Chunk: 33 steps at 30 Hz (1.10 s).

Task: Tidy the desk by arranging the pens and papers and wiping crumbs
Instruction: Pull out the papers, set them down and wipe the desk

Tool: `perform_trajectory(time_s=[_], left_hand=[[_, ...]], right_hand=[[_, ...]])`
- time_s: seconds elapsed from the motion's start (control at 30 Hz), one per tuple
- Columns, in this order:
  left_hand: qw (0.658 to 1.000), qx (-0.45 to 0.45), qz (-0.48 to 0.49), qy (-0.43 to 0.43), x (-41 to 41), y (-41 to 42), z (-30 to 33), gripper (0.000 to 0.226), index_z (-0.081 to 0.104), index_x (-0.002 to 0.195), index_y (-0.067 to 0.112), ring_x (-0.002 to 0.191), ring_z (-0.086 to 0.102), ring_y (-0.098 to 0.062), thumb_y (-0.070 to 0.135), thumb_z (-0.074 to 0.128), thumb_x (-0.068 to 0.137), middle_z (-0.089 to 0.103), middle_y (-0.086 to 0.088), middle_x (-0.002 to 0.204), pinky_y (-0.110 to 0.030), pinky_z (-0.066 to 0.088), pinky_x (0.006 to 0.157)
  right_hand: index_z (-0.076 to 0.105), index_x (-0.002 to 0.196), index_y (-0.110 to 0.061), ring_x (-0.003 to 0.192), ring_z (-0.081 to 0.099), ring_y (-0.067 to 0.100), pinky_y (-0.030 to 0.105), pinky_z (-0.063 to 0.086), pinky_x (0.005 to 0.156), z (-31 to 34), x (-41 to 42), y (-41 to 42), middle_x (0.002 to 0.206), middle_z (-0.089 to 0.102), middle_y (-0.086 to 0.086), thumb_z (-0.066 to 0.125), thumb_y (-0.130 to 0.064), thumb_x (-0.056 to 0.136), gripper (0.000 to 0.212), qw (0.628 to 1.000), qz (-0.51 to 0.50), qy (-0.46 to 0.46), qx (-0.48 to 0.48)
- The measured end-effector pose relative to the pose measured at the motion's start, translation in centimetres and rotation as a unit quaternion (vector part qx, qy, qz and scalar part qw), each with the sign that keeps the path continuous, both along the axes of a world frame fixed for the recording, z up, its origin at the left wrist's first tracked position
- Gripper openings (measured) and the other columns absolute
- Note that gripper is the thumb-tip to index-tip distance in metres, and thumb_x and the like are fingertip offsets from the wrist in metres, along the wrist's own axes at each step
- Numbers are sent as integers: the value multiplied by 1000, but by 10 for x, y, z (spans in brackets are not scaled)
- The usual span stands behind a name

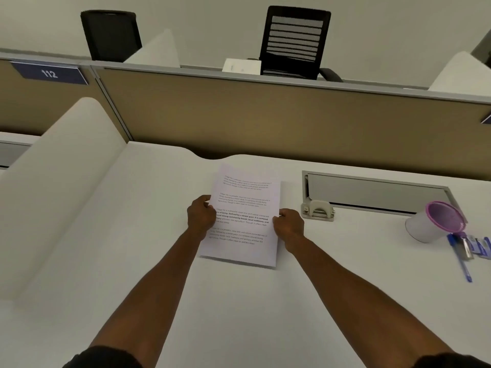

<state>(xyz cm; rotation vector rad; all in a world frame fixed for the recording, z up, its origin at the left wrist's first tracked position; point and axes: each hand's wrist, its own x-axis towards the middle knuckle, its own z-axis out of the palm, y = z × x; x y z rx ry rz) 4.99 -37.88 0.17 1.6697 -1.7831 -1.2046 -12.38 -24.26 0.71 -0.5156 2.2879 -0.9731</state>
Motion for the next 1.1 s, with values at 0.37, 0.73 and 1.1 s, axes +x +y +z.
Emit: perform_trajectory(time_s=[0.37, 0.73, 1.1], left_hand=[[997, -62, 2, -46, -12, 4, -21, 46, 51, 138, 1, 123, 55, -34, 18, 57, 96, 58, -22, 131, -39, 40, 108], [997, -53, 11, -61, -15, 7, -28, 48, 52, 138, 2, 130, 51, -34, 24, 57, 95, 55, -20, 138, -45, 39, 111], [996, -67, 5, -58, -14, 13, -32, 49, 47, 141, 1, 135, 45, -32, 21, 54, 97, 52, -17, 142, -40, 33, 115]], right_hand=[[67, 115, -7, 112, 60, 27, 27, 44, 93, -17, -2, -1, 120, 66, 10, 60, -6, 84, 32, 996, -43, 74, 0], [74, 99, -7, 98, 67, 27, 30, 54, 85, -20, -1, 1, 105, 72, 9, 59, -3, 82, 24, 994, -34, 99, 13], [61, 71, -18, 78, 60, 20, 21, 39, 68, -31, -4, 0, 77, 60, 2, 54, -4, 77, 16, 996, -15, 88, 15]])
